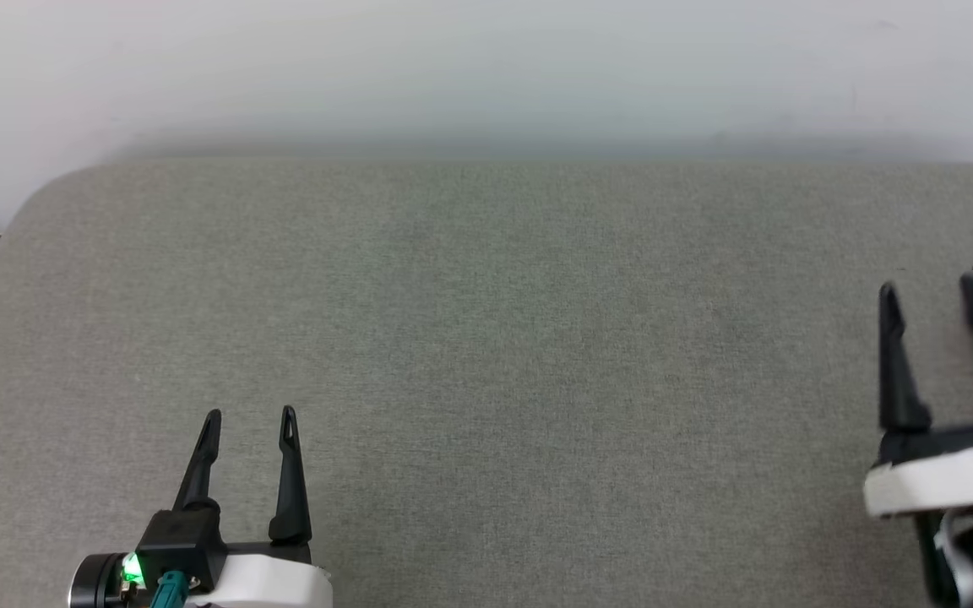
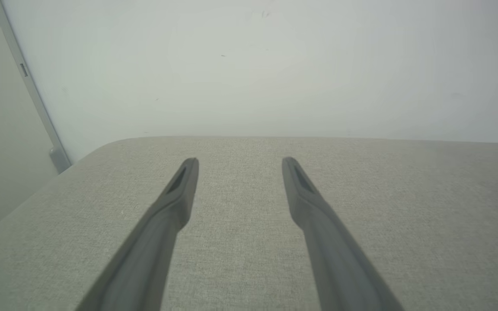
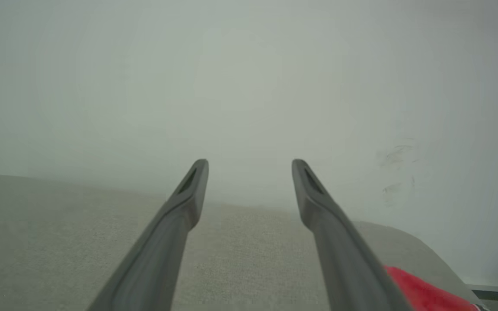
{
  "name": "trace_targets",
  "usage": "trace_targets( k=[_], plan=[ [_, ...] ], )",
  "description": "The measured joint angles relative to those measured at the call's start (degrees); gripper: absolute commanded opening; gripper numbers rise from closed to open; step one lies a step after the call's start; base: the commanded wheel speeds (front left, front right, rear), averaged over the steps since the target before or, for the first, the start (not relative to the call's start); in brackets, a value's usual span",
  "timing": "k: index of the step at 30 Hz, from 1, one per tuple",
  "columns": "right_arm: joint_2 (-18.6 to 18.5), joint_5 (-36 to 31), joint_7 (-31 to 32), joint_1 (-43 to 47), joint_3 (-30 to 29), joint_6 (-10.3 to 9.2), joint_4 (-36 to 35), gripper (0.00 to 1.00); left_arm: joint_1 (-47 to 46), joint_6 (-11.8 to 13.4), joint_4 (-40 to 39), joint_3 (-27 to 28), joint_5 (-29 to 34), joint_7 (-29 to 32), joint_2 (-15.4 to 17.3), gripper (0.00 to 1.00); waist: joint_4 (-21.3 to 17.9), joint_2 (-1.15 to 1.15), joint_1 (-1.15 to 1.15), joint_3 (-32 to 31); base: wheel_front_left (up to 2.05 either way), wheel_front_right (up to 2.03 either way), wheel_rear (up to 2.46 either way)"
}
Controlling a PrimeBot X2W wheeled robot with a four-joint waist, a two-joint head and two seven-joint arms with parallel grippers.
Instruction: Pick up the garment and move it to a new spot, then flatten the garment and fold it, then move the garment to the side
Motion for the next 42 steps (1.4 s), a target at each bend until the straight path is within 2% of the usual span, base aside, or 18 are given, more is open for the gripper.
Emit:
trace_targets(
  k=[7, 21, 42],
  plan=[
    [3.3, 1.3, 0.0, 7.6, 0.8, 0.00, -0.3, 1.00, 1.4, -0.2, 0.8, 0.3, -0.1, 0.0, 0.0, 1.00, 0.8, 0.00, 0.00, -2.5, 0.00, 0.00, 0.00],
    [4.9, 2.1, 0.0, 16.4, 1.0, 0.00, -2.8, 1.00, 3.7, -1.2, 2.1, 0.6, -1.5, 0.0, 0.0, 1.00, 0.7, 0.00, 0.00, -5.8, 0.00, 0.00, 0.00],
    [5.2, 3.2, 0.0, 18.7, 1.5, 0.00, -3.4, 1.00, 4.3, -2.7, 3.7, 0.9, -2.0, 0.0, 0.0, 1.00, 0.5, 0.00, 0.01, -6.1, 0.00, 0.00, 0.00]
  ],
)
